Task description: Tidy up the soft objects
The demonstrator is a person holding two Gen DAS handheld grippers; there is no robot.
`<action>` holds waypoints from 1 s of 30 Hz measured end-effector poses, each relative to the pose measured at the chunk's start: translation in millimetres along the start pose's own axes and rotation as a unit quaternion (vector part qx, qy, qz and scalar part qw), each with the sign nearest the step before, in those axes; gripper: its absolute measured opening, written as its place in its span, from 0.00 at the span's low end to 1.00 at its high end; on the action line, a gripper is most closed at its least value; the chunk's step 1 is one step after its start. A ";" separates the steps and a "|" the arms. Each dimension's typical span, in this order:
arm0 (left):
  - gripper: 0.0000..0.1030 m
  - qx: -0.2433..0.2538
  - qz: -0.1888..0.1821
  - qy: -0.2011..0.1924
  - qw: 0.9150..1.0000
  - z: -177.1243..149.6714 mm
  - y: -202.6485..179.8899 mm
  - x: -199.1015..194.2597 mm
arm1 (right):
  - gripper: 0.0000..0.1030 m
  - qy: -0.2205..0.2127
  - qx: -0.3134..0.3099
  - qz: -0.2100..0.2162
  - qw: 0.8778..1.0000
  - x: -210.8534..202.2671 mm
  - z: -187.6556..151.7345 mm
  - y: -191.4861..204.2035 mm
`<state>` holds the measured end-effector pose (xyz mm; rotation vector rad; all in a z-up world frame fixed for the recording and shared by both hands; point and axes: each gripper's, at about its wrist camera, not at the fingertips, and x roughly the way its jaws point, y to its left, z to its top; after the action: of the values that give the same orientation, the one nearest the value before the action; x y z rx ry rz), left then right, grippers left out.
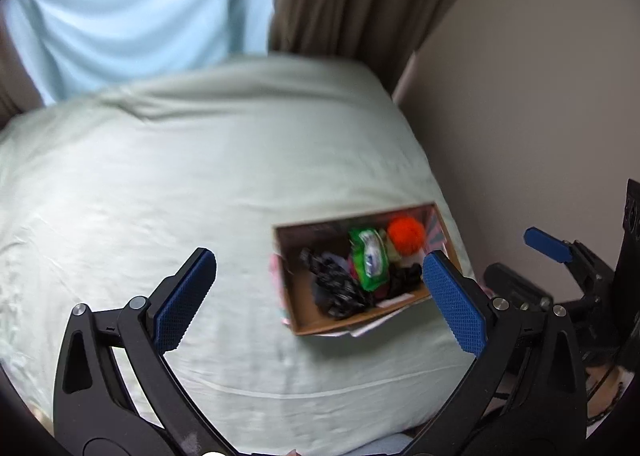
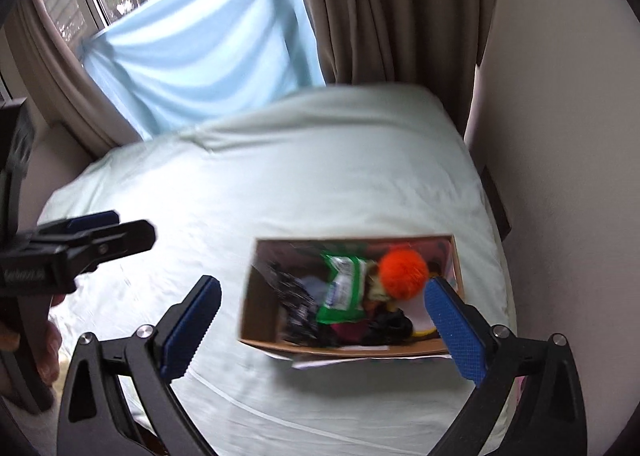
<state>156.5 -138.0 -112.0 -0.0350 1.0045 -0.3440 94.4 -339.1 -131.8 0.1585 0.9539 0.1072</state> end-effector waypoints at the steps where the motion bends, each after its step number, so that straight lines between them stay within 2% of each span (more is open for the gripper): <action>1: 1.00 0.002 0.006 -0.012 1.000 0.1 5.4 -13.7 | 0.98 -0.008 0.000 0.000 1.000 -9.1 3.7 9.6; 4: 1.00 0.002 0.031 -0.059 0.998 -1.8 25.9 -61.1 | 0.98 -0.034 -0.004 0.002 0.999 -35.4 15.8 40.1; 7: 1.00 -0.003 0.057 -0.115 0.992 -8.3 45.3 -107.8 | 0.98 -0.052 -0.006 0.010 0.999 -57.2 25.6 66.8; 12: 1.00 -0.008 0.092 -0.173 0.981 -20.8 71.4 -158.9 | 0.98 -0.090 -0.030 0.002 0.996 -87.9 33.9 108.7; 17: 1.00 -0.026 0.120 -0.221 0.968 -41.1 89.2 -192.1 | 0.98 -0.131 -0.052 -0.008 0.990 -112.6 34.1 144.2; 20: 1.00 -0.035 0.123 -0.241 0.962 -51.7 96.4 -205.2 | 0.98 -0.143 -0.060 -0.013 0.988 -116.8 28.7 154.8; 26: 1.00 -0.045 0.133 -0.257 0.956 -61.9 102.7 -216.4 | 0.98 -0.158 -0.063 -0.028 0.985 -120.5 22.2 163.7; 30: 1.00 -0.042 0.136 -0.259 0.955 -64.9 100.2 -217.3 | 0.98 -0.165 -0.060 -0.034 0.984 -124.2 22.3 166.8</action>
<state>23.4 30.1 12.5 -0.0591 0.4917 -0.0303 37.8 -196.9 10.9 0.0297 0.6189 0.0715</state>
